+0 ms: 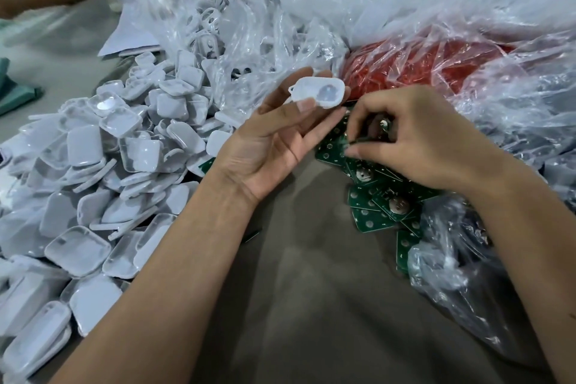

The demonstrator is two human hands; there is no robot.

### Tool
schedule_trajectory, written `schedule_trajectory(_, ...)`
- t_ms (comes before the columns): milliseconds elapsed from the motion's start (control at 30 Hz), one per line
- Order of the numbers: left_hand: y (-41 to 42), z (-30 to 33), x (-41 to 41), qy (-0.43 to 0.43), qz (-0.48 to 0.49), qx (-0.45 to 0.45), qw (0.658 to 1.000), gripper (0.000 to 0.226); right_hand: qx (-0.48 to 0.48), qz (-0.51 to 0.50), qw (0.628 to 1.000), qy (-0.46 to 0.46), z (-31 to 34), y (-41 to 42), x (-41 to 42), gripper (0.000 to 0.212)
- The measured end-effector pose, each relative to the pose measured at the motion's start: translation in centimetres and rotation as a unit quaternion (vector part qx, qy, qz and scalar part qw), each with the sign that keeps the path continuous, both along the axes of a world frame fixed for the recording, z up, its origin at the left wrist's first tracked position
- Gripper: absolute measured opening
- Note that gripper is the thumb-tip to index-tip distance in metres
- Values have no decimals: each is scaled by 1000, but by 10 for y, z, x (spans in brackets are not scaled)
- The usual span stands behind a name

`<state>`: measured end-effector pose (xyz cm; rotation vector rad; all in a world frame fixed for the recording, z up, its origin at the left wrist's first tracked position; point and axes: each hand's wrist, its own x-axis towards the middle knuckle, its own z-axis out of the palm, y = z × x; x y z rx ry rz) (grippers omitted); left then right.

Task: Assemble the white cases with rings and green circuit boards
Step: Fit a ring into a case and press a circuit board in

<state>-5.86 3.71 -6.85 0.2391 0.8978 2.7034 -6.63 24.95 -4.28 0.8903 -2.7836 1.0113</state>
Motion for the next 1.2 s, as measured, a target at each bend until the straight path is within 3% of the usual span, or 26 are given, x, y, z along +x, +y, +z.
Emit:
schedule_trajectory(67,-1,-1,-2,-3,14,-26,1000,46,-123,-25,991,-51,2,5,-4,19)
schedule_trajectory(167,-3,-4,-2,41,21,-98,994,43,-315,-83,931,-167,2,10,-8,20)
schedule_trajectory(267,-5,-6,4,105,37,-242,964,38,-386,-114,888,-223,1,11,-9,14)
schedule_trajectory(367,-12,-8,16,139,30,-368,919,39,-407,-134,869,-245,2,13,-10,9)
schedule_trajectory(467,-12,-6,27,155,10,-457,876,44,-398,-140,873,-243,0,13,-12,10)
schedule_trajectory(633,-9,2,35,159,-4,-537,829,42,-360,-143,891,-237,-2,11,-14,15)
schedule_trajectory(767,-16,5,39,179,-1,-627,758,37,-337,-118,905,-232,-1,11,-12,24)
schedule_trajectory(933,-20,19,38,188,2,-670,718,41,-327,-118,913,-212,-3,9,-12,17)
schedule_trajectory(1000,-17,23,30,206,34,-655,726,37,-330,-115,912,-215,-3,6,-10,14)
schedule_trajectory(1200,16,10,7,125,91,-551,820,16,-434,-111,861,-241,-3,-6,-5,11)
